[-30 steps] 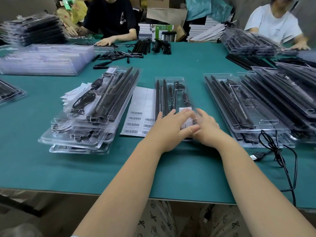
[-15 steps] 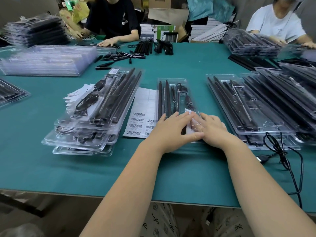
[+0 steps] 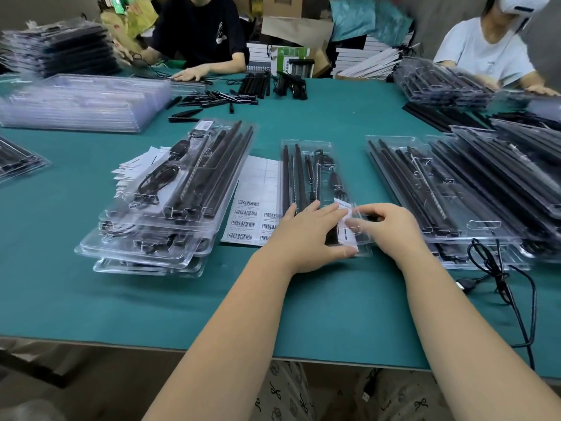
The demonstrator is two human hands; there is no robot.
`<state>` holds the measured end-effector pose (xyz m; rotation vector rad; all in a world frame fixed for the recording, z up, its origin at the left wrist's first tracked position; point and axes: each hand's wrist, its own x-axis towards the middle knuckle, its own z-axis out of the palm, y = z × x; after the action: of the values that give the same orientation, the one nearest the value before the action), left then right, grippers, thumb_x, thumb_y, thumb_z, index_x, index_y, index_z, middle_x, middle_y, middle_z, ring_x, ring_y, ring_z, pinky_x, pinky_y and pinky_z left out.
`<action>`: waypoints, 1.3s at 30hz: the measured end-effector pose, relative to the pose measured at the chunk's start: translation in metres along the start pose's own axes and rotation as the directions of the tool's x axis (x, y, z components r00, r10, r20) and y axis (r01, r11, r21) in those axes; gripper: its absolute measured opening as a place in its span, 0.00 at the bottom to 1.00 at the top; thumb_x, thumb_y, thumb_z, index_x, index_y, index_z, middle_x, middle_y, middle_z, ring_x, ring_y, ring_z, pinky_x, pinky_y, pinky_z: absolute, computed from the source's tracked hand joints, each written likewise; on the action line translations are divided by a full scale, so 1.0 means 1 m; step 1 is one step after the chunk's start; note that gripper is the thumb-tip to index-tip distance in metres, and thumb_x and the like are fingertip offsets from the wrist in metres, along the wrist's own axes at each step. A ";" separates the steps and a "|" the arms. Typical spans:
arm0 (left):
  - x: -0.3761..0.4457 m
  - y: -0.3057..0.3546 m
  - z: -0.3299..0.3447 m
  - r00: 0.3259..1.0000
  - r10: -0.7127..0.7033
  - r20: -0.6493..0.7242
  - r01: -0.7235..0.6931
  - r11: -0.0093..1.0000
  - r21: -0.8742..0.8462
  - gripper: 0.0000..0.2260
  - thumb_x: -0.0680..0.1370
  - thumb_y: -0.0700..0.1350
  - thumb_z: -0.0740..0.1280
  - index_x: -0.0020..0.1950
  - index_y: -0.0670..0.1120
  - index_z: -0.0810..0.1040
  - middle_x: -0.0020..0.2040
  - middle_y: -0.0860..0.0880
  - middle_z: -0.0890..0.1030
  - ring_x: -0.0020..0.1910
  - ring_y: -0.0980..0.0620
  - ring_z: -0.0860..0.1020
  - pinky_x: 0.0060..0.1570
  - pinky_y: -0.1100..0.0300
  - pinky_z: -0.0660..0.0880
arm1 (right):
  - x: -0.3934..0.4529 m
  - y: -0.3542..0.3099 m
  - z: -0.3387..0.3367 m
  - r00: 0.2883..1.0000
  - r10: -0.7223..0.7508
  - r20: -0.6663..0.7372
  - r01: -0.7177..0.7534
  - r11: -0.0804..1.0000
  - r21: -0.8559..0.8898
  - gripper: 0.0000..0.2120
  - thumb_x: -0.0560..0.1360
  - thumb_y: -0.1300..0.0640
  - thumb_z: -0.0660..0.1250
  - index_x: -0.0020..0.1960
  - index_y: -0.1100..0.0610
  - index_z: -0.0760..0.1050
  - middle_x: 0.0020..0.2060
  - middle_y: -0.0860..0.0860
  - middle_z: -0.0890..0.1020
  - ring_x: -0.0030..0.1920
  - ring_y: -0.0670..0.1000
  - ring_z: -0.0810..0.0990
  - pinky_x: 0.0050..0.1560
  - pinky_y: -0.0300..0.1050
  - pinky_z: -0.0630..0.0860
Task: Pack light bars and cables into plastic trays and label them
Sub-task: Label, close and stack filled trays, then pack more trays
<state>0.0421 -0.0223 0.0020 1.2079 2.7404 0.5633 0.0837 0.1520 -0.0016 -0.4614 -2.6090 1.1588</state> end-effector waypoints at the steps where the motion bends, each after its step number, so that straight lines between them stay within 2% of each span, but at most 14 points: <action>1: 0.000 0.000 0.000 1.000 -0.002 0.003 0.002 1.000 0.008 0.33 0.76 0.66 0.59 0.77 0.57 0.54 0.78 0.59 0.53 0.77 0.53 0.49 0.75 0.45 0.42 | -0.001 0.001 0.000 1.000 0.001 -0.021 -0.001 1.000 0.022 0.05 0.69 0.50 0.73 0.45 0.46 0.81 0.44 0.41 0.82 0.49 0.46 0.79 0.49 0.41 0.72; 3: -0.002 0.001 -0.001 1.000 0.002 0.010 -0.003 1.000 0.027 0.33 0.76 0.66 0.58 0.77 0.56 0.54 0.78 0.58 0.53 0.77 0.52 0.49 0.75 0.44 0.43 | -0.002 0.001 0.001 0.999 -0.019 -0.040 0.020 1.000 0.024 0.04 0.72 0.55 0.70 0.41 0.46 0.81 0.40 0.39 0.81 0.48 0.47 0.79 0.48 0.42 0.71; 7: -0.002 0.005 -0.002 1.000 0.009 0.027 -0.011 0.998 0.068 0.31 0.78 0.63 0.56 0.78 0.53 0.52 0.79 0.55 0.52 0.78 0.50 0.49 0.74 0.42 0.44 | -0.005 -0.001 -0.002 0.999 0.042 -0.032 -0.039 0.996 0.085 0.17 0.73 0.65 0.59 0.55 0.53 0.81 0.54 0.47 0.81 0.56 0.48 0.76 0.59 0.44 0.70; 11: -0.002 0.003 -0.002 0.999 0.001 0.040 -0.004 0.995 0.099 0.31 0.78 0.64 0.55 0.78 0.55 0.51 0.79 0.56 0.50 0.77 0.52 0.47 0.74 0.44 0.42 | -0.010 -0.007 0.000 0.998 0.063 0.024 -0.067 0.983 0.169 0.17 0.75 0.63 0.55 0.57 0.51 0.77 0.55 0.46 0.79 0.57 0.46 0.74 0.58 0.42 0.67; 15: -0.003 0.002 0.000 1.000 0.006 0.019 -0.007 0.995 0.095 0.32 0.77 0.65 0.56 0.78 0.55 0.51 0.78 0.57 0.51 0.77 0.53 0.47 0.75 0.44 0.42 | -0.013 -0.009 -0.004 0.992 0.125 0.020 -0.126 0.969 0.214 0.12 0.76 0.56 0.59 0.51 0.56 0.80 0.53 0.49 0.81 0.54 0.50 0.77 0.58 0.47 0.71; 19: -0.003 0.001 0.002 0.999 0.000 0.032 -0.003 0.998 0.070 0.36 0.75 0.69 0.55 0.78 0.56 0.51 0.78 0.58 0.50 0.77 0.54 0.46 0.75 0.45 0.41 | -0.018 -0.010 -0.007 0.989 0.140 0.055 -0.147 0.976 0.159 0.10 0.73 0.53 0.67 0.43 0.61 0.80 0.48 0.59 0.82 0.47 0.58 0.79 0.48 0.47 0.74; 24: -0.002 0.000 0.002 0.999 -0.002 0.046 -0.002 0.996 0.089 0.34 0.76 0.69 0.54 0.78 0.56 0.51 0.78 0.58 0.49 0.77 0.54 0.46 0.75 0.45 0.41 | -0.020 -0.013 -0.007 0.988 0.134 0.070 -0.142 0.982 0.127 0.14 0.75 0.53 0.66 0.48 0.66 0.77 0.53 0.63 0.78 0.56 0.63 0.74 0.57 0.56 0.72; 26: -0.001 0.000 0.002 0.998 0.000 0.055 -0.007 0.993 0.118 0.35 0.76 0.69 0.53 0.78 0.56 0.50 0.78 0.58 0.48 0.77 0.53 0.45 0.75 0.45 0.40 | -0.021 -0.014 -0.006 0.989 0.124 0.078 -0.130 0.988 0.084 0.11 0.76 0.53 0.64 0.43 0.61 0.78 0.51 0.61 0.80 0.48 0.61 0.77 0.50 0.49 0.74; 28: -0.002 0.000 0.002 0.998 0.001 0.067 -0.011 0.988 0.154 0.35 0.76 0.69 0.52 0.78 0.56 0.48 0.79 0.58 0.47 0.77 0.53 0.44 0.74 0.45 0.40 | -0.022 -0.016 -0.006 0.991 0.101 0.083 -0.106 0.992 0.061 0.09 0.77 0.53 0.64 0.38 0.50 0.77 0.47 0.55 0.82 0.41 0.50 0.76 0.42 0.40 0.71; 30: -0.001 0.000 0.002 0.997 -0.001 0.080 -0.013 0.985 0.173 0.35 0.76 0.69 0.51 0.78 0.56 0.47 0.79 0.58 0.46 0.77 0.53 0.43 0.74 0.45 0.40 | -0.020 -0.014 -0.006 0.991 0.099 0.089 -0.105 0.992 0.071 0.02 0.76 0.52 0.65 0.46 0.48 0.77 0.49 0.50 0.81 0.42 0.45 0.75 0.41 0.39 0.69; 32: -0.001 0.000 0.002 0.995 -0.003 0.095 -0.015 0.983 0.185 0.35 0.76 0.69 0.51 0.78 0.55 0.46 0.79 0.57 0.45 0.77 0.52 0.43 0.74 0.45 0.40 | -0.019 -0.011 -0.008 0.988 0.123 0.096 -0.128 0.990 0.050 0.15 0.75 0.50 0.66 0.61 0.49 0.72 0.48 0.48 0.79 0.44 0.45 0.75 0.42 0.40 0.69; 33: -0.001 0.000 0.002 0.995 -0.004 0.101 -0.015 0.982 0.188 0.35 0.76 0.69 0.51 0.78 0.55 0.46 0.79 0.57 0.45 0.77 0.52 0.42 0.74 0.45 0.40 | -0.018 -0.009 -0.009 0.987 0.131 0.091 -0.132 0.991 0.007 0.16 0.75 0.48 0.66 0.61 0.50 0.73 0.45 0.48 0.80 0.42 0.46 0.76 0.41 0.41 0.69; 36: -0.002 0.000 0.002 0.996 -0.005 0.093 -0.011 0.985 0.172 0.35 0.76 0.68 0.51 0.78 0.55 0.46 0.79 0.57 0.45 0.77 0.53 0.42 0.74 0.45 0.40 | -0.020 -0.010 -0.012 0.981 0.153 0.117 -0.139 0.984 -0.115 0.14 0.75 0.44 0.63 0.42 0.54 0.79 0.32 0.52 0.83 0.31 0.50 0.77 0.34 0.42 0.71; 39: -0.003 0.001 0.002 0.997 -0.011 0.075 0.003 0.995 0.103 0.33 0.78 0.66 0.50 0.78 0.54 0.47 0.79 0.57 0.46 0.77 0.53 0.43 0.74 0.46 0.40 | -0.019 -0.012 -0.013 0.970 0.192 0.148 -0.198 0.980 0.026 0.12 0.76 0.50 0.60 0.38 0.54 0.75 0.32 0.49 0.81 0.29 0.51 0.77 0.30 0.41 0.68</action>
<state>0.0455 -0.0231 0.0007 1.2143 2.7392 0.3713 0.1037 0.1455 0.0141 -0.6611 -2.7051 1.3517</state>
